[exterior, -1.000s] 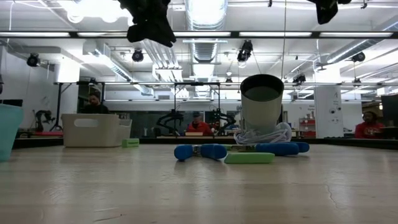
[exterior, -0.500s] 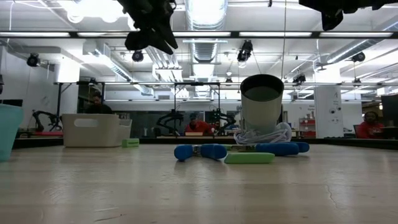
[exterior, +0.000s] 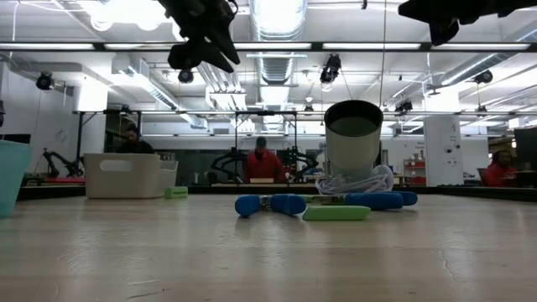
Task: Pick & Place School Supplies
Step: Put the blue puncher hole into the gray bin
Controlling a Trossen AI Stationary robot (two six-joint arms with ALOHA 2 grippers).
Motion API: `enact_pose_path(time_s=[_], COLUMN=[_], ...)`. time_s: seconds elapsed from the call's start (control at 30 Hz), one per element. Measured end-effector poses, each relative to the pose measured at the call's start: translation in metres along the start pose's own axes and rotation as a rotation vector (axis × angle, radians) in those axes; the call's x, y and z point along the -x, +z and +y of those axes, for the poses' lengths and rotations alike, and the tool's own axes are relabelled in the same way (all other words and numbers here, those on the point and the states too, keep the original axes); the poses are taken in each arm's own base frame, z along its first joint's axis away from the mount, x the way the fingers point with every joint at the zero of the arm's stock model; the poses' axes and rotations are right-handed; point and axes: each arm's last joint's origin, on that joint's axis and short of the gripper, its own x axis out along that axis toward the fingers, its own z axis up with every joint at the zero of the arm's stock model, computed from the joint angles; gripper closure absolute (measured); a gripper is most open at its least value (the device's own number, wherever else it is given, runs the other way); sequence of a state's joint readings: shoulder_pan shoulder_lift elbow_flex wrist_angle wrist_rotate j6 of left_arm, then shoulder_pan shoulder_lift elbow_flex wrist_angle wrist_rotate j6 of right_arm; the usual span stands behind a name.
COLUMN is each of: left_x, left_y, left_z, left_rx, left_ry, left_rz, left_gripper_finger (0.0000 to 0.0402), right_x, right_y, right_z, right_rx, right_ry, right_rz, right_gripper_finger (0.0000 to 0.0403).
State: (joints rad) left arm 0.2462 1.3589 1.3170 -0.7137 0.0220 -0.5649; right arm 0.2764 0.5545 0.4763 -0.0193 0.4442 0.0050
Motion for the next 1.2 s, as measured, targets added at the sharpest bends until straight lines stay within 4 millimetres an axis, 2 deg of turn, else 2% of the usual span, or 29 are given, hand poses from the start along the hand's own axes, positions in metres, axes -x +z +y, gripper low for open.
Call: enact_pose_path(time_s=[0.17, 0.5, 1.2], left_x=[0.0001, 0.0014, 0.0018], left_y=[0.0002, 0.0011, 0.0015], left_z=[-0.0004, -0.0009, -0.0007], left_rx=[0.03, -0.195, -0.193], left_ry=[-0.009, -0.016, -0.008], left_rz=[0.001, -0.013, -0.02], left_gripper_finger=[0.0293, 0.0293, 0.0293], right_x=[-0.0035, -0.0085, -0.0092], right_y=[-0.0022, -0.0056, -0.0053], right_z=[0.0016, 0.0039, 0.0035], right_rx=[0.02, 0.036, 0.005], right_ry=[-0.001, -0.004, -0.028], right_rz=[0.019, 0.048, 0.049], right_gripper_finger=[0.0394, 0.0394, 0.0394])
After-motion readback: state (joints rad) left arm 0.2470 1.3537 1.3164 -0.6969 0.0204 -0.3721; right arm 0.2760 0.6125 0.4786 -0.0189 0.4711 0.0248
